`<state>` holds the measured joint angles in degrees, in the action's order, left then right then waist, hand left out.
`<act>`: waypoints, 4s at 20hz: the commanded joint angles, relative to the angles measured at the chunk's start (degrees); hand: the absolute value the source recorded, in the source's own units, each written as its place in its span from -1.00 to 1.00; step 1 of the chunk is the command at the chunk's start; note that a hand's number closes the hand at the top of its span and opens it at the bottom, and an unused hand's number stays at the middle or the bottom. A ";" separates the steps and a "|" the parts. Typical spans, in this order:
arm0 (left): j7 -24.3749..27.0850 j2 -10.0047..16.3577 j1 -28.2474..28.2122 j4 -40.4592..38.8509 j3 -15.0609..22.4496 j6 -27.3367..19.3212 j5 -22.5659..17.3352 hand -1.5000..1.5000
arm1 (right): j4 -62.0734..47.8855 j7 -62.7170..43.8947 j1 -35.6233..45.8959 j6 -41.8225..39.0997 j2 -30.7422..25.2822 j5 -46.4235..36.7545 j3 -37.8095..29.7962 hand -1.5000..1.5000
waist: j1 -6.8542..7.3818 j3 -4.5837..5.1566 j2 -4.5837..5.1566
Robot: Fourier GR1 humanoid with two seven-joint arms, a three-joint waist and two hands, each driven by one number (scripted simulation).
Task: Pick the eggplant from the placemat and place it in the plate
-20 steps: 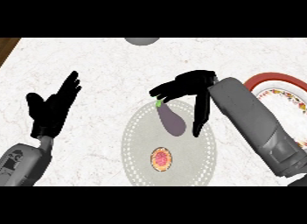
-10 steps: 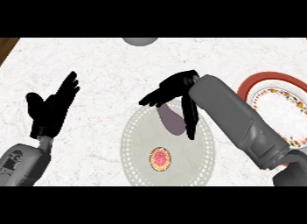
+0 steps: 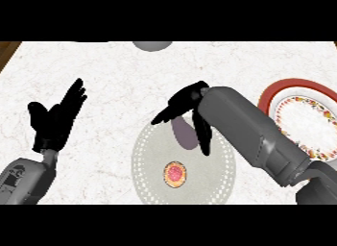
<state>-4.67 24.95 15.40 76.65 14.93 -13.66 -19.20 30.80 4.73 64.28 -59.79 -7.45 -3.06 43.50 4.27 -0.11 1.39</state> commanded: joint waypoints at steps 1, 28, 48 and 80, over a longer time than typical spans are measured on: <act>-0.33 0.81 0.56 -1.04 -1.23 2.18 -0.84 0.00 | -3.05 6.93 0.65 -5.83 2.36 -3.18 2.81 -1.00 | -0.32 0.06 0.16; -0.76 -0.89 0.41 -0.10 -3.05 1.05 1.38 0.00 | -2.28 23.64 -1.78 -1.30 6.06 -10.32 16.09 1.00 | -0.92 0.10 0.10; -0.64 -0.05 -6.23 -0.58 -4.62 0.36 1.09 0.00 | -16.30 -21.14 8.78 80.33 -1.94 -6.50 -3.78 1.00 | -7.50 0.22 -4.23; -5.08 1.34 -5.95 4.94 -7.42 1.98 1.91 0.00 | 11.13 -47.23 -21.51 105.12 -25.42 -12.80 -3.12 1.00 | -6.33 0.12 -2.03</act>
<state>-6.85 25.57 7.49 80.52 7.86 -12.34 -17.24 34.71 -44.24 48.98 48.99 -29.46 -18.69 42.14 -3.00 0.05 -1.07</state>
